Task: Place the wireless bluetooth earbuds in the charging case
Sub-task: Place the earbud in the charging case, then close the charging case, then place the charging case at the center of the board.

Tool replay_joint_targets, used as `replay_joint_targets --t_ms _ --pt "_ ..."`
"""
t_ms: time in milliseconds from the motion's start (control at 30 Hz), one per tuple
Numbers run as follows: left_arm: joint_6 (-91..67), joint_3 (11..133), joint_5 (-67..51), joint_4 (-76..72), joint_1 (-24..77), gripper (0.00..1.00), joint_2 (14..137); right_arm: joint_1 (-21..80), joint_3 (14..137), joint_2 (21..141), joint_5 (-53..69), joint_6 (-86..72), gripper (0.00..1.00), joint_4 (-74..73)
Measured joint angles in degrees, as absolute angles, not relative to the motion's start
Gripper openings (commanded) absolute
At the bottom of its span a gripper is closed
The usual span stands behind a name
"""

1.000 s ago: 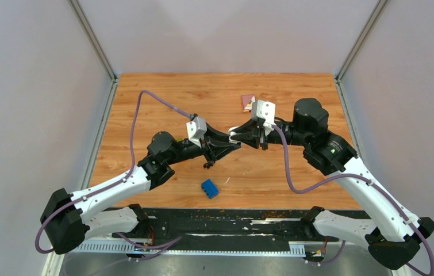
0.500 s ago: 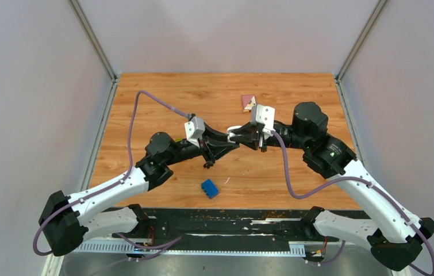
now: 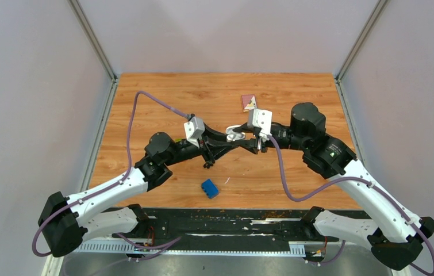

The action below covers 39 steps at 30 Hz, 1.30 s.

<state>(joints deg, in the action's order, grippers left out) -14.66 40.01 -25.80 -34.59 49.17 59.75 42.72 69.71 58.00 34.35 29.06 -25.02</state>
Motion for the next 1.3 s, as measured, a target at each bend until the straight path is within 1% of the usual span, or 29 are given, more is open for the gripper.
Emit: replay_joint_targets --t_ms 167,300,367,400,467,500,533,700,833,1100,1200,1300 --pt "-14.63 39.79 -25.58 -35.64 49.15 0.04 59.48 42.74 73.23 58.89 34.2 29.71 0.41 -29.78" --pt "-14.61 39.75 -25.61 -36.03 49.17 0.04 59.2 42.74 77.84 59.51 35.27 29.74 0.49 -34.06" --pt "-14.41 39.68 -25.61 -35.94 49.17 0.04 59.07 42.72 80.53 59.59 36.45 29.85 0.59 -36.47" --pt "-14.24 39.68 -25.61 -35.79 49.17 0.04 59.02 42.74 81.87 59.59 37.06 30.13 0.66 -37.85" --pt "-13.85 39.66 -25.61 -35.51 49.17 0.04 58.92 42.74 84.03 59.59 37.87 30.85 0.84 -40.42" --pt "-13.56 39.66 -25.63 -35.27 49.17 0.04 58.81 42.74 84.58 59.59 38.09 31.33 0.91 -41.34" --pt "-13.32 39.66 -25.63 -34.92 49.17 0.04 58.7 42.74 85.49 60.03 38.09 32.1 0.94 -43.22" --pt "-10.72 39.03 -25.91 -31.33 49.17 0.03 57.36 42.74 89.06 65.1 37.91 35.16 0.98 -51.81" --pt "-7.46 38.92 -26.74 -26.17 49.19 0.03 55.92 42.72 88.14 69.76 36.86 36.16 0.98 -55.57" --pt "-5.69 38.06 -25.85 -22.46 49.23 0.04 53.78 43.29 87.09 71.26 36.47 36.38 0.97 -57.41" --pt "-6.7 38.02 -23.68 -22.52 49.25 0.04 53.95 44.27 86.26 71.2 36.23 36.47 0.98 -57.41" --pt "-7.51 38.06 -20.08 -21.76 49.34 0.04 54.89 44.56 85.06 70.89 33.45 35.92 1.0 -56.86"
